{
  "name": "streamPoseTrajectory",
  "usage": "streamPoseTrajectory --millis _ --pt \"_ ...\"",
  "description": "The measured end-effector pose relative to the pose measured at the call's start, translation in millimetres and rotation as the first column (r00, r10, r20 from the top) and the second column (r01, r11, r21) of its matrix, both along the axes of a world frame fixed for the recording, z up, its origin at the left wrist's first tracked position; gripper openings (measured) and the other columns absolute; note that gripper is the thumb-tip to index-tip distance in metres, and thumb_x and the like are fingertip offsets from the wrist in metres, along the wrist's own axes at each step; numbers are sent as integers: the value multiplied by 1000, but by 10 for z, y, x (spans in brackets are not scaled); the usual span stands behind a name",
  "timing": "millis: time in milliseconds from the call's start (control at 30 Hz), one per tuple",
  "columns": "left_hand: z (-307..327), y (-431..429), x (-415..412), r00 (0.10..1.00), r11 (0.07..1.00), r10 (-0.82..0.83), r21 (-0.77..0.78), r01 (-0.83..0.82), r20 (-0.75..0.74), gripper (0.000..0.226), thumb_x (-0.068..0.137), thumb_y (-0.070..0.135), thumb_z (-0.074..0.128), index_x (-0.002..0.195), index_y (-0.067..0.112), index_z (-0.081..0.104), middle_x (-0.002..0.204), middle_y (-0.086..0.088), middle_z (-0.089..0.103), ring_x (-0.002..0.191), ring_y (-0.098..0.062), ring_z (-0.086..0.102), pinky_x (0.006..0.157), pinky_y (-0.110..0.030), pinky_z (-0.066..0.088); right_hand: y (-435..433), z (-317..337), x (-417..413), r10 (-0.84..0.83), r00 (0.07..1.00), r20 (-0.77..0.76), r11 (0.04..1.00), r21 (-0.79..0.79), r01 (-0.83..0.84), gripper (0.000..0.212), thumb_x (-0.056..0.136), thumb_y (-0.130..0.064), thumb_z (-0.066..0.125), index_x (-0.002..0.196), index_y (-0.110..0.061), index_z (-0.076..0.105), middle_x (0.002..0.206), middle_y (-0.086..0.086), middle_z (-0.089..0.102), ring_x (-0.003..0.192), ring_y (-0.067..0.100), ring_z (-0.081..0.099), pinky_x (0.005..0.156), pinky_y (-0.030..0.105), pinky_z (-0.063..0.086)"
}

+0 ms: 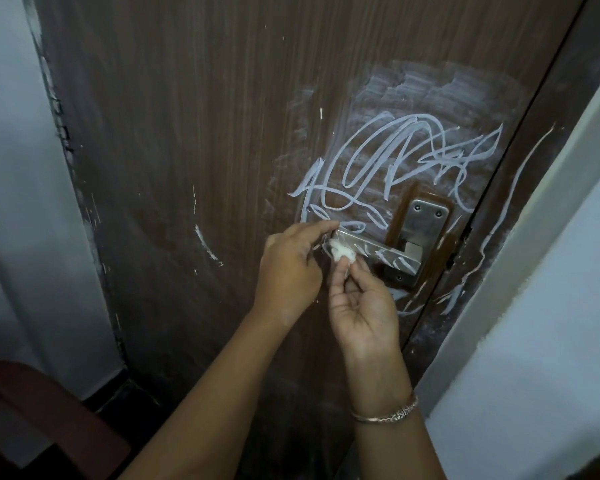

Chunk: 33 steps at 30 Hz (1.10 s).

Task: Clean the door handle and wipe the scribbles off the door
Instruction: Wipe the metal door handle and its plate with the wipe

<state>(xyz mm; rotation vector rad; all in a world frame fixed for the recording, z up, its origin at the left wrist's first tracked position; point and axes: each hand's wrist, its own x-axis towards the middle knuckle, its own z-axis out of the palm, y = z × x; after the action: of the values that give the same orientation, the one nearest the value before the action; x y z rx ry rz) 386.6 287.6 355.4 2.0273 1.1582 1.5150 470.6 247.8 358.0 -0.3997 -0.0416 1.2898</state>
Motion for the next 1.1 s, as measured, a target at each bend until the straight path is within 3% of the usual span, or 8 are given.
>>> streamPoseTrajectory --millis 267,400,500,633,867,1000,1100 --pt "-34 12 17 998 999 39 8 -38 -48 63 75 -9 44 122 30 60 116 5 63 106 -24 57 94 -45 43 -13 29 15 12 999 -36 999 -41 -13 19 85 9 52 102 6 59 100 21 61 88 22 61 62 22 58" --pt "-48 15 -10 996 999 38 26 -36 -83 70 71 -11 40 124 32 58 116 4 63 107 -27 56 93 -46 43 -142 -25 148 2 992 -122 1000 11 0 39 68 6 57 108 7 58 93 21 61 80 21 61 53 19 55" --pt "-56 17 -10 995 999 37 23 -35 -94 72 71 -12 40 125 33 57 117 4 62 107 -27 55 93 -46 44 -256 -32 281 -66 989 -129 998 7 68 29 67 4 58 96 6 61 83 20 63 69 20 62 51 18 53" --pt "-73 9 -2 996 1000 27 0 -27 -86 74 70 -13 39 127 33 55 117 2 62 110 -28 54 93 -48 44 -330 -18 358 -117 986 -118 993 -14 116 17 81 4 55 95 10 61 75 22 66 67 20 62 52 16 53" --pt "-57 -29 -60 980 995 -71 -88 56 -187 80 75 -11 40 132 45 37 117 1 59 109 -30 53 90 -51 47 -393 -84 473 -263 964 48 964 -27 264 15 86 4 52 93 4 65 89 20 70 78 19 67 60 15 52" --pt "-63 -42 -76 971 973 -172 -180 141 -168 89 75 -14 41 130 55 30 116 1 60 105 -30 56 85 -51 51 -427 -70 513 -341 937 71 940 32 340 16 84 4 56 95 -1 64 86 14 72 66 11 68 59 15 51" --pt "-61 -13 -83 967 961 -213 -208 181 -140 92 72 -17 40 127 56 31 120 3 60 111 -27 55 87 -49 51 -410 -115 444 -377 879 292 919 -5 395 23 87 5 50 99 -10 63 101 12 66 76 13 65 61 18 49"
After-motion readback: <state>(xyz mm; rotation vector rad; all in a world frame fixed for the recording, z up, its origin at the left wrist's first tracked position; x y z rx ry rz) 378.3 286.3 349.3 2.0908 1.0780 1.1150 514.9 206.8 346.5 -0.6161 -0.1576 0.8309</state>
